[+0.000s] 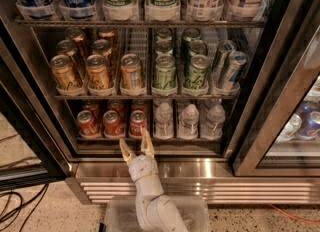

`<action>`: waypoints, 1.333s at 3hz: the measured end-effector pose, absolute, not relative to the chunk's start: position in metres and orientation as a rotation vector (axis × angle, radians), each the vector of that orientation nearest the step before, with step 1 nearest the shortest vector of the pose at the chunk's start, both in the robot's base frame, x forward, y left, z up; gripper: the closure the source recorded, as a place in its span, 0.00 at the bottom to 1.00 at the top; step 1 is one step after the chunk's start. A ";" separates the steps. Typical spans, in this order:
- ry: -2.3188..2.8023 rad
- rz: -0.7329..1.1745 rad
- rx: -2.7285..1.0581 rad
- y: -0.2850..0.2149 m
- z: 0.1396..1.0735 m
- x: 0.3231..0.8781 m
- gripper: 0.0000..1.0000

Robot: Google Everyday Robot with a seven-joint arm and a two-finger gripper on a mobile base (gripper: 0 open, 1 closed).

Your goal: Pick coke can from bottom shelf of fridge

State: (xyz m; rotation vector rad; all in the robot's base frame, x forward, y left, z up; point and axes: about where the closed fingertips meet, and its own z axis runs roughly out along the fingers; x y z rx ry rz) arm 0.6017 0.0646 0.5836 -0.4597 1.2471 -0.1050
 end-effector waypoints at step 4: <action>1.239 -0.125 -0.342 0.064 0.591 0.641 0.37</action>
Offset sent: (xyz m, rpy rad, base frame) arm 0.0281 0.0016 0.0152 0.0837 -0.0513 -0.0591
